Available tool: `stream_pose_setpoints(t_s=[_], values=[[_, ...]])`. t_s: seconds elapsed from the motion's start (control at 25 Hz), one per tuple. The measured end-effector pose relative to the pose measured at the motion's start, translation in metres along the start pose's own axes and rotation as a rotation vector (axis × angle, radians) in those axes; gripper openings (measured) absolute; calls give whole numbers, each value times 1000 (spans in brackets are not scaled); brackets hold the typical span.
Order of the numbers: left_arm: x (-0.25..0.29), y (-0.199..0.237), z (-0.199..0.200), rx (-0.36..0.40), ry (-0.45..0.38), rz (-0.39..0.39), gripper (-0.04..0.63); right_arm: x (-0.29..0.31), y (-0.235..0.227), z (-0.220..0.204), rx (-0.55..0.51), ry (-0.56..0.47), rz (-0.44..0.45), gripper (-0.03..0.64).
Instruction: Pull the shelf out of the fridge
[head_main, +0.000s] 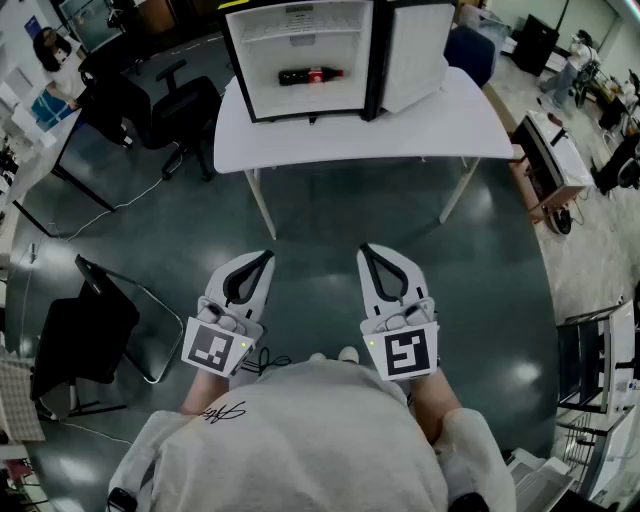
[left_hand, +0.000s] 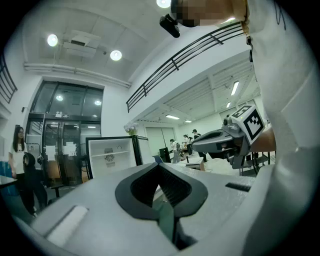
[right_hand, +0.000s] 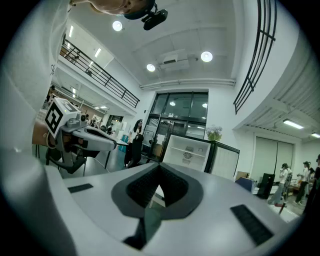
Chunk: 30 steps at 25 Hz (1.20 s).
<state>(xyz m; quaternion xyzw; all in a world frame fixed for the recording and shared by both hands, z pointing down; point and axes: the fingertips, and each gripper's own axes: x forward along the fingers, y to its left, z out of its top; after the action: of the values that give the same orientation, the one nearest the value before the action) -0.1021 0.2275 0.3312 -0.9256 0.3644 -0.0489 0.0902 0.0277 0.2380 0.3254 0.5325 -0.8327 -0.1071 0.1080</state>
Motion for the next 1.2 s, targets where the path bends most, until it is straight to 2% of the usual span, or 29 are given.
stream_pose_setpoints(t_s=[0.36, 0.88, 1.0, 1.2], values=[[-8, 7, 2, 34, -19, -15, 5, 3, 13, 5, -4, 3, 8, 11], [-23, 7, -15, -1, -6, -64, 5, -3, 39, -2, 41, -5, -30, 11], [-26, 6, -17, -25, 1, -60, 5, -4, 40, -5, 44, 1, -34, 11], [-20, 10, -21, -18, -5, -55, 5, 2, 33, -9, 41, 4, -35, 11]])
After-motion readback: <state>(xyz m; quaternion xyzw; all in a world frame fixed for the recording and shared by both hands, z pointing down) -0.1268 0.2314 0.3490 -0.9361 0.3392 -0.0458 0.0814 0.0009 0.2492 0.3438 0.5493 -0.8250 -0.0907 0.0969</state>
